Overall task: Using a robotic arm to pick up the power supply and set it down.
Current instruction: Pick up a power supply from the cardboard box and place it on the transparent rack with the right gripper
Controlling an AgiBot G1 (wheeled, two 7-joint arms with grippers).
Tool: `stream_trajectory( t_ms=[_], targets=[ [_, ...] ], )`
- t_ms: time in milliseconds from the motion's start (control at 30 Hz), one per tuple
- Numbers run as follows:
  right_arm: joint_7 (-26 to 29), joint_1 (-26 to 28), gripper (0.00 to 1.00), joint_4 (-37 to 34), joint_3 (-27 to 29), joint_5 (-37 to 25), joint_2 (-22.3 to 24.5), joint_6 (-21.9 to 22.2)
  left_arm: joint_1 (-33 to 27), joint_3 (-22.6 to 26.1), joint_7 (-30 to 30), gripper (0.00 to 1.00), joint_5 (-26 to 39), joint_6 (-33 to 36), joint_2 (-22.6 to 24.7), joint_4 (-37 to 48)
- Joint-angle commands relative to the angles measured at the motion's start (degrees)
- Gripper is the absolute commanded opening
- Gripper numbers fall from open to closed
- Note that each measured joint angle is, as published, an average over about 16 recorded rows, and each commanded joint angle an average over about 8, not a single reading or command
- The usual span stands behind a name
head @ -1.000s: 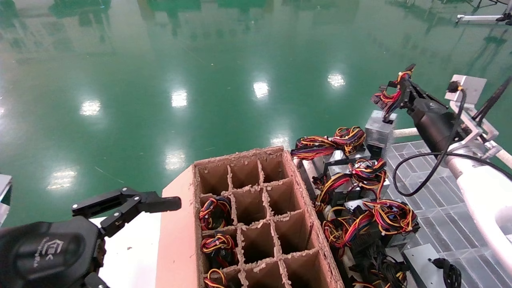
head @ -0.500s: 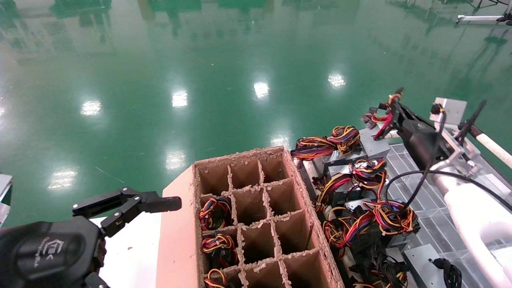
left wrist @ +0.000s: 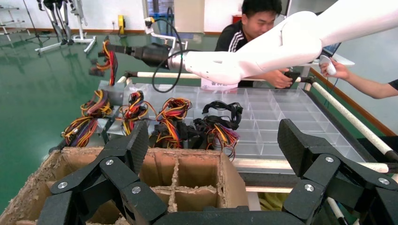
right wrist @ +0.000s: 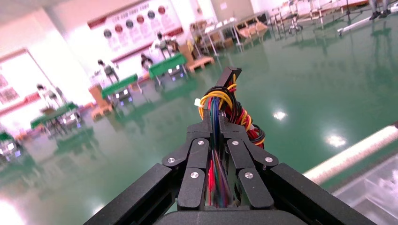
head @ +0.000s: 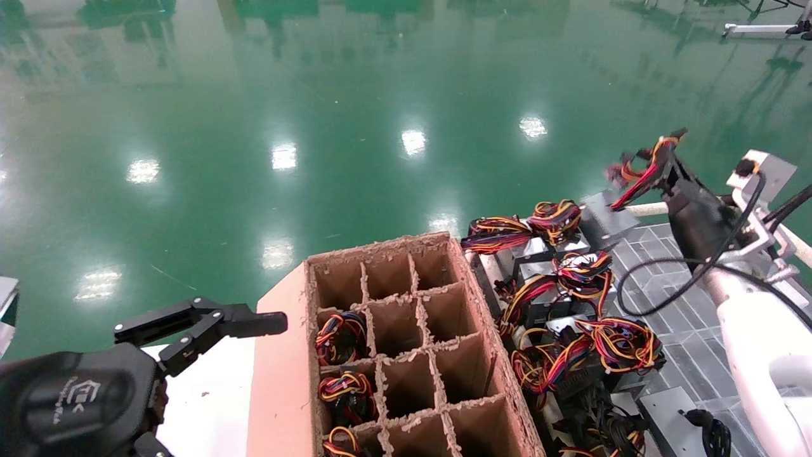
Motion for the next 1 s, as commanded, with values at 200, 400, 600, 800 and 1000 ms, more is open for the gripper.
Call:
stream_trajectory(
  t_ms=[200, 400, 600, 800, 1000],
  targets=[
    [-1.36, 0.17, 0.00, 0.28, 1.00, 1.45, -1.33, -0.71, 0.00, 0.00, 0.00, 1.00, 0.00, 0.00, 0.00, 0.00],
    [-2.38, -0.06, 0.00, 0.38, 0.99, 1.44, -2.36, -0.83, 0.00, 0.00, 0.00, 1.00, 0.00, 0.00, 0.00, 0.00],
    [-2.90, -0.35, 0.00, 0.24, 1.06, 1.54, -2.94, -0.66, 0.00, 0.01, 0.00, 1.00, 0.00, 0.00, 0.00, 0.00],
    [-2.97, -1.42, 0.00, -0.16, 1.28, 1.85, -2.86, -0.44, 0.00, 0.01, 0.00, 1.00, -0.01, 0.00, 0.00, 0.00],
    [-3.00, -2.57, 0.00, -0.39, 1.33, 1.93, -1.90, -0.39, 0.00, 0.01, 0.00, 1.00, -0.01, 0.00, 0.00, 0.00]
  ],
)
